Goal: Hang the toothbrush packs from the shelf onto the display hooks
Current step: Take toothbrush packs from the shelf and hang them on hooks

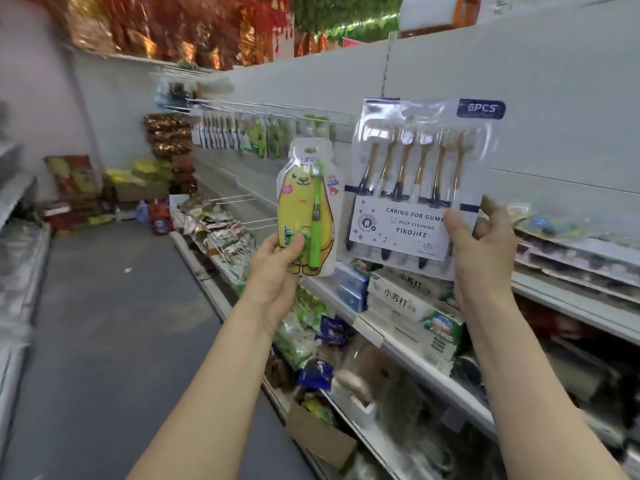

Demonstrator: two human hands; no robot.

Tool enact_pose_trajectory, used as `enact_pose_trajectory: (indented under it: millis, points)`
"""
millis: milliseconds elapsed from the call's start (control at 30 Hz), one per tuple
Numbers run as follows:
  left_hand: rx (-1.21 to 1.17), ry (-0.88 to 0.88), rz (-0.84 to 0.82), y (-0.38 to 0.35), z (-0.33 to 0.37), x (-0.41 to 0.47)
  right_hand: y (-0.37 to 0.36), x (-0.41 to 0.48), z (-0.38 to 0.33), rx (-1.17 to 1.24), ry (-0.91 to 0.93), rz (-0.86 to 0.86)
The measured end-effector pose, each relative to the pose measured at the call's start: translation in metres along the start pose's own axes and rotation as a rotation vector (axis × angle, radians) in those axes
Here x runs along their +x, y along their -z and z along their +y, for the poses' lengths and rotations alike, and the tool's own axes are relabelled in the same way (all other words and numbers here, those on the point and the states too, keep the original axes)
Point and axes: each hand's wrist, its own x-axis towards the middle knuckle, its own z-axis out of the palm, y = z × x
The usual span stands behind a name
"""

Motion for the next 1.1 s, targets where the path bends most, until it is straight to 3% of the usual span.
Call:
enact_pose_trajectory:
  millis: [333, 567, 1100]
  points:
    - [0.053, -0.073, 0.038, 0.16, 0.123, 0.124, -0.238, 0.0, 0.09, 0.048, -0.061, -0.064]
    - [0.001, -0.132, 0.06, 0.253, 0.164, 0.221, -0.366, 0.019, 0.16, 0.001, -0.06, -0.118]
    - [0.05, -0.157, 0.086, 0.394, 0.252, 0.534, -0.681, 0.187, 0.328, 0.125, -0.081, -0.181]
